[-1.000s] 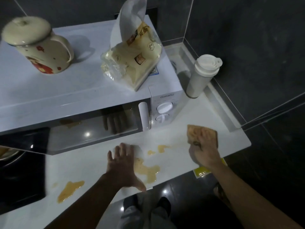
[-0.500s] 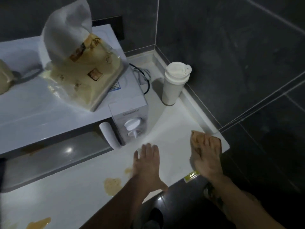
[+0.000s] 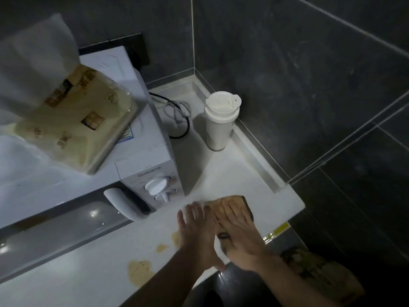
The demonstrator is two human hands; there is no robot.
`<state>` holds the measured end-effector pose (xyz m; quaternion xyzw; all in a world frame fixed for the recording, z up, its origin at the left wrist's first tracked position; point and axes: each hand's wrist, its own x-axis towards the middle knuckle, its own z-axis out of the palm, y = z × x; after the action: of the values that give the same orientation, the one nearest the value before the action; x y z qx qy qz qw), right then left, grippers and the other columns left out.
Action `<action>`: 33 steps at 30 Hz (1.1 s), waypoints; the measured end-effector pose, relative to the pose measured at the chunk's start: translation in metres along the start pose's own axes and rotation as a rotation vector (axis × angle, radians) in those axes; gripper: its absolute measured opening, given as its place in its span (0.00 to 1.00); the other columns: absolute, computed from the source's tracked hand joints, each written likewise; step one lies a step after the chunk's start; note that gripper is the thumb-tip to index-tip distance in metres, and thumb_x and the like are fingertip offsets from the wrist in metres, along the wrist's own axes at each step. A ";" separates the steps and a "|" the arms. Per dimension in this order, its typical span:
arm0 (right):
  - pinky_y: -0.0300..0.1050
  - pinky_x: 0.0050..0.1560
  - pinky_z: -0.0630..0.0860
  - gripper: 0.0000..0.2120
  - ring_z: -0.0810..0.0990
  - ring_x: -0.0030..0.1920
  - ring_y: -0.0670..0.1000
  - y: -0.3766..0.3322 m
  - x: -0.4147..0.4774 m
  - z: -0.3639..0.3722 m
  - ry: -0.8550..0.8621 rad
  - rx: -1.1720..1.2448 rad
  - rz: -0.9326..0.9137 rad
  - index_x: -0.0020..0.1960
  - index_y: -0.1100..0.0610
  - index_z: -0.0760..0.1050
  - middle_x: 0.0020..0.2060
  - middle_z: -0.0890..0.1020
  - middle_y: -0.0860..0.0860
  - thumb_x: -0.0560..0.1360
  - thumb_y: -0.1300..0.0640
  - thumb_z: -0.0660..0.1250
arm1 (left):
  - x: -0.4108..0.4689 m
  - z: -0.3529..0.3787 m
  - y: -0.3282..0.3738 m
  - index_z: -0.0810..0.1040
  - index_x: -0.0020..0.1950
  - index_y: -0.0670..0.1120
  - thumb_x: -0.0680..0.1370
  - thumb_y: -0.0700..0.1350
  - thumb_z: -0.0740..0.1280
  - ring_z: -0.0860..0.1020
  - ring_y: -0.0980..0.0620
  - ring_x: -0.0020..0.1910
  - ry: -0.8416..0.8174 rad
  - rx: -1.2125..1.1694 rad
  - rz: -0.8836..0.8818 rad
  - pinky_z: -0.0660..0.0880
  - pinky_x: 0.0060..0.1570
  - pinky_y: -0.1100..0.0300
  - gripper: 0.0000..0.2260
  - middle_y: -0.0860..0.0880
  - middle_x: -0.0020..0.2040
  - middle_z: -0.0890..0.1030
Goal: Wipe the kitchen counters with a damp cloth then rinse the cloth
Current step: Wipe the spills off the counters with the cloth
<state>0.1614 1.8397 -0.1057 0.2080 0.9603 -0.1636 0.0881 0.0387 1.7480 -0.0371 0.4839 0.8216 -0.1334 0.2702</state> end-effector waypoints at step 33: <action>0.62 0.72 0.59 0.36 0.67 0.71 0.60 -0.004 0.178 -0.051 0.158 -0.044 -0.133 0.72 0.55 0.70 0.69 0.73 0.55 0.65 0.47 0.52 | 0.017 0.002 0.010 0.36 0.78 0.39 0.68 0.56 0.78 0.49 0.31 0.76 -0.024 0.032 -0.149 0.50 0.74 0.36 0.59 0.35 0.78 0.41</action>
<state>-0.0056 1.9203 -0.0992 0.1540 0.9793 -0.1312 0.0055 0.0415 1.7646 -0.0482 0.4240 0.8498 -0.1723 0.2616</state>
